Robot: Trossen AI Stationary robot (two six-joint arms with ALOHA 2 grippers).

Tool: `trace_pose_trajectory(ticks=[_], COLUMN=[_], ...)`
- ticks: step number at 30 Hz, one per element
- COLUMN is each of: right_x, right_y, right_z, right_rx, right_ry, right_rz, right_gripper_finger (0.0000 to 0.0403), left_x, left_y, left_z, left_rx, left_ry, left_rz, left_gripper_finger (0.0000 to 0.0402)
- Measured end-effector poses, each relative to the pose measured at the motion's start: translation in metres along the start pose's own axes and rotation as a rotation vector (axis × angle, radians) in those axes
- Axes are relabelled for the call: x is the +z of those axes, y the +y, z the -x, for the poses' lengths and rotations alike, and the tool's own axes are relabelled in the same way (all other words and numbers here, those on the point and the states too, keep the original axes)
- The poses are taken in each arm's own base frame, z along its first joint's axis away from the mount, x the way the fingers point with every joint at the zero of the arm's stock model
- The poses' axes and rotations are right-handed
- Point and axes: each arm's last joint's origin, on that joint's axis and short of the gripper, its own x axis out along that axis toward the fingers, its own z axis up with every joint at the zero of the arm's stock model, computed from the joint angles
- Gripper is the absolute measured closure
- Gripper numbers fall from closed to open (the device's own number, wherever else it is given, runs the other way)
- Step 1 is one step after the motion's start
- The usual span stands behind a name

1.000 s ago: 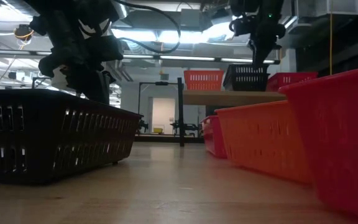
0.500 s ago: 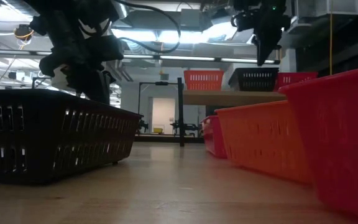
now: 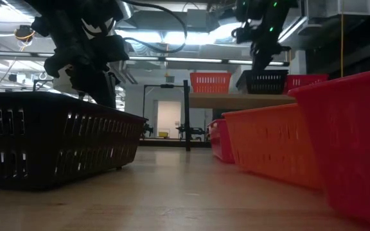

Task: Stack baskets on shelf by color
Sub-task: Stack the top black bin on the black bin on the shelf

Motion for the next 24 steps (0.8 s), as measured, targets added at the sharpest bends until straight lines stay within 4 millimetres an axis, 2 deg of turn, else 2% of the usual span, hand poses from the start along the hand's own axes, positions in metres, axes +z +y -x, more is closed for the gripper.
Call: trace_pose_trajectory(ticks=[5,13,19,24], right_x=[0.002,0.009,0.013,0.007], right_y=[-0.021,-0.033,-0.034,-0.032], right_z=[-0.023,-0.045,-0.049,-0.042], right_rx=[-0.037,-0.068,-0.081,-0.068], right_ry=[-0.003,-0.033,-0.053,-0.026], right_rz=[-0.033,-0.024,-0.018,-0.028], right_gripper_finger=[0.0323,0.0323,0.0323,0.0323], left_x=[0.000,0.000,0.000,0.000], left_y=[0.000,0.000,0.000,0.000], left_z=[0.000,0.000,0.000,0.000], left_rx=[0.000,0.000,0.000,0.000], left_ry=[0.000,0.000,0.000,0.000], left_rz=[0.000,-0.008,-0.008,-0.009], left_gripper_finger=[0.0401,0.0401,0.0401,0.0401])
